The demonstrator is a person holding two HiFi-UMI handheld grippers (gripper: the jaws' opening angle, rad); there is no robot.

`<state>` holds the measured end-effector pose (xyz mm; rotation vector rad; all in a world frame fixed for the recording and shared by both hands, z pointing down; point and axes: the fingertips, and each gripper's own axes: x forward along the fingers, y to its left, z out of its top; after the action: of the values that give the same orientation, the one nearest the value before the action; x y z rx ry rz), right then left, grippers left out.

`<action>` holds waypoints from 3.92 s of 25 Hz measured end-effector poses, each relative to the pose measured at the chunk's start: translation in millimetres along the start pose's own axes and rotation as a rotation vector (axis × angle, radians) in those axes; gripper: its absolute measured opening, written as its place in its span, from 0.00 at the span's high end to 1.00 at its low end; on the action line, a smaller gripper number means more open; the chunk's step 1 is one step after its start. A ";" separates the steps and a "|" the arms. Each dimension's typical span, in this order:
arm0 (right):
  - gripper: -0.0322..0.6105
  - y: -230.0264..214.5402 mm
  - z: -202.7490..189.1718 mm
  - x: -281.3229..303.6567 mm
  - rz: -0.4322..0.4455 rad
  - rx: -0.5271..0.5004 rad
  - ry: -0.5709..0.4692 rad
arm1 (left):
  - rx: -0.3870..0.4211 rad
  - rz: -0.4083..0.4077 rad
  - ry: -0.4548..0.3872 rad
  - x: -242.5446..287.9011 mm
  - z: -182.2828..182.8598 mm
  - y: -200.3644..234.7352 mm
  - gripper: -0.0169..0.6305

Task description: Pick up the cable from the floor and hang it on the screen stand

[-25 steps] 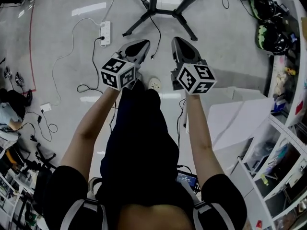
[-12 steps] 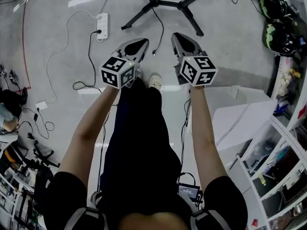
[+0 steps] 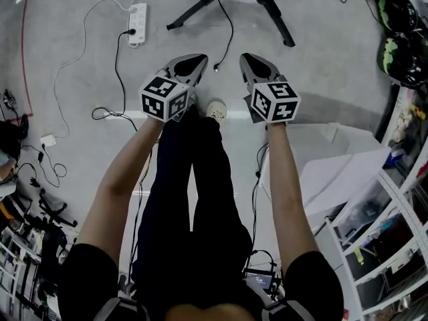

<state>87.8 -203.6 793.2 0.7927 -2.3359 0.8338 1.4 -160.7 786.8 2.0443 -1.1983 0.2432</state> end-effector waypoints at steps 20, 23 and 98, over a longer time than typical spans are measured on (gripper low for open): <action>0.91 -29.4 -151.8 128.2 0.153 -0.368 0.281 | -0.002 -0.036 0.079 64.8 -140.5 87.0 0.96; 0.91 -34.7 -173.2 147.5 0.173 -0.448 0.331 | -0.014 -0.029 0.093 74.3 -162.0 102.4 0.96; 0.85 -86.7 -331.6 268.5 0.304 -1.061 0.772 | -0.139 -0.074 0.213 146.4 -280.0 171.3 0.96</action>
<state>54.0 -122.3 1219.6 -0.3066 -1.7817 -0.0944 -3.8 -118.6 1143.7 1.8862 -0.9801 0.3244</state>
